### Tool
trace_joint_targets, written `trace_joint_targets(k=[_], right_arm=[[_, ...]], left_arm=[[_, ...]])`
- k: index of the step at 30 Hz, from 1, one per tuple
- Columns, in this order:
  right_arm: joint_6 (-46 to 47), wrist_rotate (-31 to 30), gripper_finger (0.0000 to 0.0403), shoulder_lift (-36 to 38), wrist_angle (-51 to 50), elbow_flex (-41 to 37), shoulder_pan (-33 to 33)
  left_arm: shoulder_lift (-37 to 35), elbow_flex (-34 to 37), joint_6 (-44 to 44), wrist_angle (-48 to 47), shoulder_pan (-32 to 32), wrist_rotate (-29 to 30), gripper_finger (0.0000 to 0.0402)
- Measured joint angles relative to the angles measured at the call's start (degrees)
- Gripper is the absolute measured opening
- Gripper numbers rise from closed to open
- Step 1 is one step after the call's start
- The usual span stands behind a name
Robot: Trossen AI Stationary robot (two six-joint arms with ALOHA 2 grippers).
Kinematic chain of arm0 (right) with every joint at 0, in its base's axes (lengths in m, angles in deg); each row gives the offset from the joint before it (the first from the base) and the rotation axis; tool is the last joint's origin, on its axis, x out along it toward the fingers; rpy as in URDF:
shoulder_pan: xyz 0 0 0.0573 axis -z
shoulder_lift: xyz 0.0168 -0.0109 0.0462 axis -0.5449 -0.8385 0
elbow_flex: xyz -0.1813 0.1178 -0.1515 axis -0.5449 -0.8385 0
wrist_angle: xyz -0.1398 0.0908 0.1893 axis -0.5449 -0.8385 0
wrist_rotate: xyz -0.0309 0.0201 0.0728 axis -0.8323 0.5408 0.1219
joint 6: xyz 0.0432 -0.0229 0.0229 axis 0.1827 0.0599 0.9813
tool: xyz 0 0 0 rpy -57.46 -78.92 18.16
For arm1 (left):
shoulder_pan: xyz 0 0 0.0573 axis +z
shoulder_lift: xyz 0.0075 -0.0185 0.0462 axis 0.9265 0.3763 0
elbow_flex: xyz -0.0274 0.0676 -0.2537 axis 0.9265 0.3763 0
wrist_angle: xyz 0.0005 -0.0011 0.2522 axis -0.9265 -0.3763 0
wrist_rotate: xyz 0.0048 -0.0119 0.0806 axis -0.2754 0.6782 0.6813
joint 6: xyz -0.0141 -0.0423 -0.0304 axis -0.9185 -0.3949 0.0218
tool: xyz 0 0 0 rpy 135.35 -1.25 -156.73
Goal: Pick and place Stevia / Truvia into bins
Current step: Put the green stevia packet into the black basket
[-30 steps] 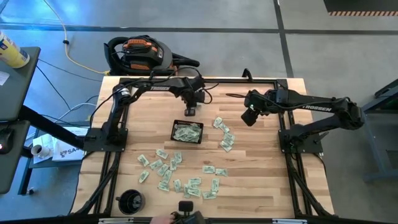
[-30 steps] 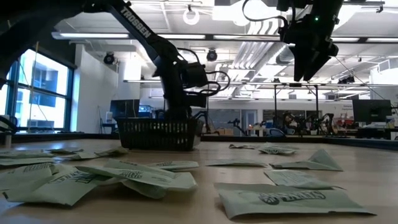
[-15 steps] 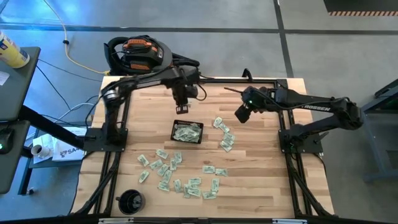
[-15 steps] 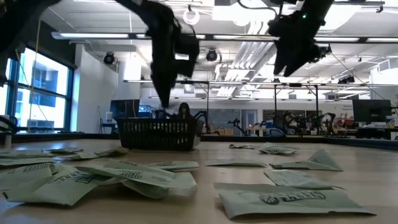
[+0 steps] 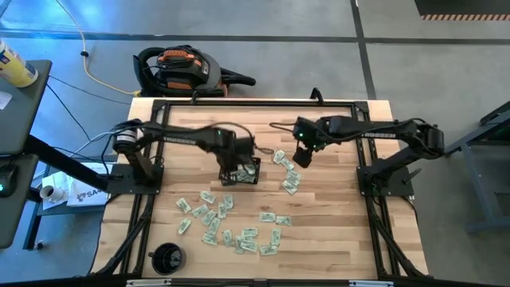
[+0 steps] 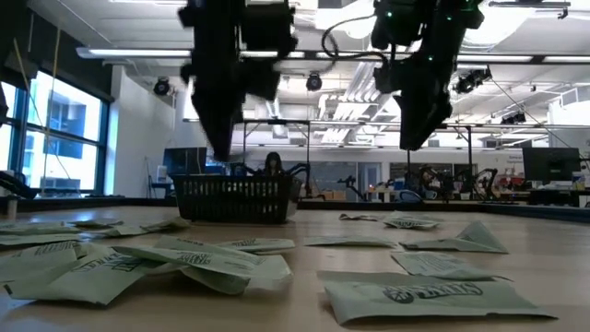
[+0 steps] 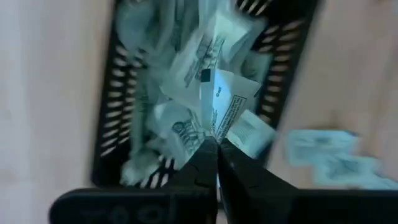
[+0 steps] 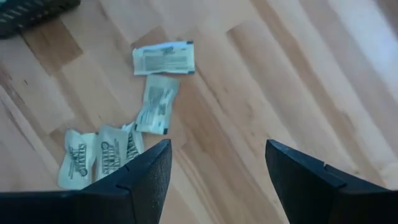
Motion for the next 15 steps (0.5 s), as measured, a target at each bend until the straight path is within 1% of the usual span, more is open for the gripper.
trace_joint_targets(k=[3,5,6,8,10,12,15], right_arm=[[2.0,0.5,0.0250,-1.7,0.7,0.0,-1.4],[1.2,1.0,0.0250,-3.1,1.3,0.0,-2.0],[0.9,1.2,0.0250,-3.7,1.3,0.0,-2.2],[0.6,2.4,0.0250,-5.0,1.4,0.0,-2.2],[0.4,3.8,0.0250,-6.4,1.7,0.0,-2.2],[-1.6,4.1,0.0250,-7.6,3.2,0.0,-2.6],[-5.9,4.0,0.0250,-9.1,6.2,0.0,-3.7]], left_arm=[[0.1,6.1,-4.2,2.8,-1.2,4.0,0.0072],[0.1,8.1,-8.1,3.3,-1.6,8.8,0.0091],[0.0,8.4,-11.0,1.7,-1.6,10.6,0.0101],[-0.3,7.9,-16.4,-2.1,-1.6,11.9,0.0121],[-0.6,6.2,-19.0,-4.3,-2.0,12.4,0.0142],[-1.8,4.8,-19.5,-6.0,-3.1,13.8,0.0162],[-4.0,2.2,-19.9,-5.2,-5.2,15.8,0.0189]])
